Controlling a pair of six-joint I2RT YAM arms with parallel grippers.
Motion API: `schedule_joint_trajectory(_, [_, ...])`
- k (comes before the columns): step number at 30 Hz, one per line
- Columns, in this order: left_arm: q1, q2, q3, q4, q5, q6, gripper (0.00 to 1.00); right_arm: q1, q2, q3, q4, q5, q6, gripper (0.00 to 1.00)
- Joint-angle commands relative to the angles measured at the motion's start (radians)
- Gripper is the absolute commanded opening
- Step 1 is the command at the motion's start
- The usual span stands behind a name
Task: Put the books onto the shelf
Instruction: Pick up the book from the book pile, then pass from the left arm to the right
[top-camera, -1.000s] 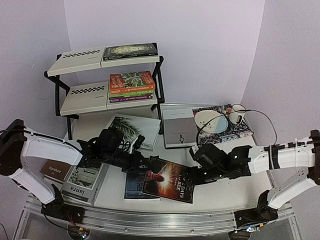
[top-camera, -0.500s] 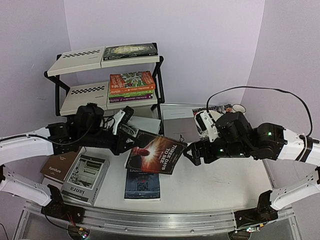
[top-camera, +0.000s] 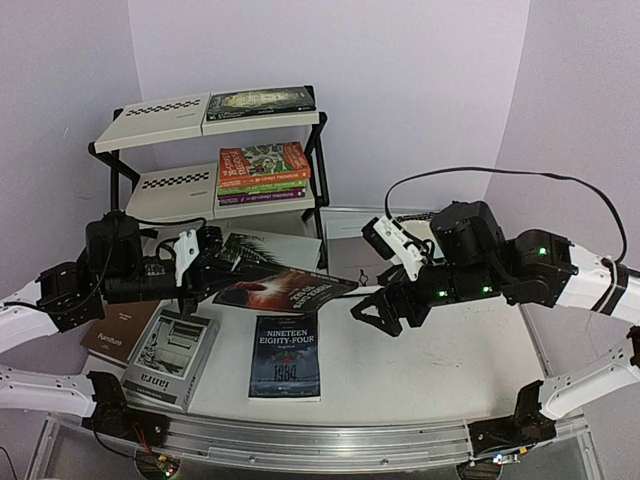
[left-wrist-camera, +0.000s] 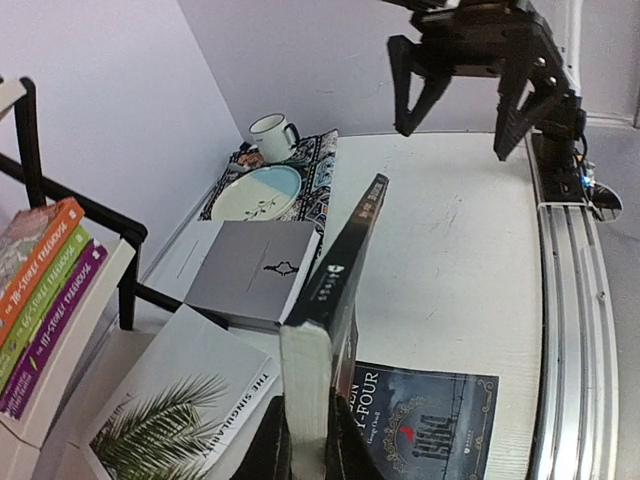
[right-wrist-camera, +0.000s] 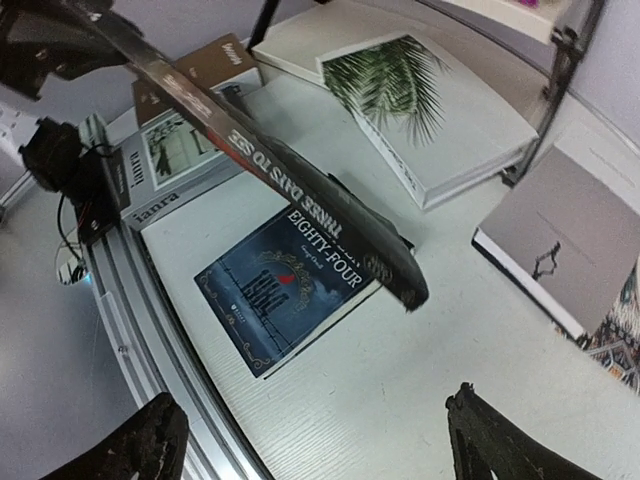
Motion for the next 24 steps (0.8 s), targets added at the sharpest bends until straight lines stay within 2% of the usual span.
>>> schedule_joint_trajectory(1, [-0.002, -0.092, 0.030, 0.045, 0.110, 0.239, 0.00, 0.004, -0.036, 0.085, 0.019, -0.131, -0.285, 0.88])
schedule_joint_trajectory(11, [-0.002, -0.121, 0.095, -0.019, 0.137, 0.317, 0.00, 0.004, 0.009, 0.141, 0.050, -0.156, -0.580, 0.77])
schedule_joint_trajectory(17, [-0.002, -0.101, 0.135, -0.024, 0.139, 0.292, 0.00, 0.013, 0.059, 0.202, 0.093, -0.201, -0.621, 0.70])
schedule_joint_trajectory(24, [-0.002, -0.076, 0.164, -0.029, 0.128, 0.275, 0.00, 0.076, 0.152, 0.263, 0.094, -0.100, -0.696, 0.65])
